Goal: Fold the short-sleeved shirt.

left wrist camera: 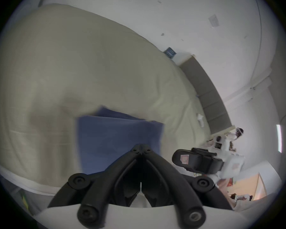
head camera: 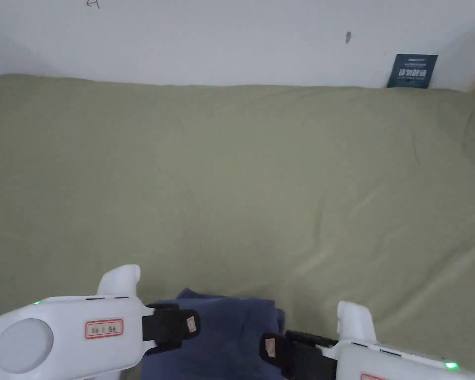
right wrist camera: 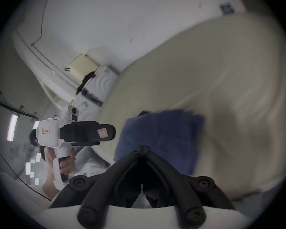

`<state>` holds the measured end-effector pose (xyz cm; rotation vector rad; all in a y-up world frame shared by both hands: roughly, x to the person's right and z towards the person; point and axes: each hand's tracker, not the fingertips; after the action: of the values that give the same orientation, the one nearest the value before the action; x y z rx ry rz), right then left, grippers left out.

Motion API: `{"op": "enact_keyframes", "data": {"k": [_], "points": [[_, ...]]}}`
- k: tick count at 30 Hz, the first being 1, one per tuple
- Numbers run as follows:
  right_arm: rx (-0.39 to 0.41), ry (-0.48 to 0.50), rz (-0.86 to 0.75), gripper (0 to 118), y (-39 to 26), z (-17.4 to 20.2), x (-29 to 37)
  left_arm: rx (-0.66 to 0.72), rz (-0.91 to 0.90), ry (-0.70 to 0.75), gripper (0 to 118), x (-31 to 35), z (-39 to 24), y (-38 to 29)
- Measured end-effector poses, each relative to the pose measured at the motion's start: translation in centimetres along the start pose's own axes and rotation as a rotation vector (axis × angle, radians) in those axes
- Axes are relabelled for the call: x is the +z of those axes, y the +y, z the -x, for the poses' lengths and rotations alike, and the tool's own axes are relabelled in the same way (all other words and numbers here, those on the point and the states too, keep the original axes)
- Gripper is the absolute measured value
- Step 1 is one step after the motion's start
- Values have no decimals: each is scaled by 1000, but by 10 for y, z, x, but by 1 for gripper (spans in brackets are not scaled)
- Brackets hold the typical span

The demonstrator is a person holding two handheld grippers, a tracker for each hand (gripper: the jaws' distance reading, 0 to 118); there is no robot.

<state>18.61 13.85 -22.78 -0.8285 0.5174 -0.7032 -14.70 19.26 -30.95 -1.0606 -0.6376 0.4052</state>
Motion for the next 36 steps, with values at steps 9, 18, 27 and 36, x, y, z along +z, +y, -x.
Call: {"op": "enact_keyframes", "data": {"k": [9, 18, 27, 36], "points": [[-299, 170, 133, 2, 14, -85, -65, 159, 50, -53, 0, 8, 109, 7], [-307, 211, 119, 2, 15, -92, -61, 199, 197, -333, 118, -63, 117, 8], [-303, 197, 96, 2, 17, -86, -56, 159, 187, -306, 29, -93, 110, 16], [-124, 97, 29, 2, 38, -45, -24, 127, 112, -212, 29, -7, 158, 54]]}}
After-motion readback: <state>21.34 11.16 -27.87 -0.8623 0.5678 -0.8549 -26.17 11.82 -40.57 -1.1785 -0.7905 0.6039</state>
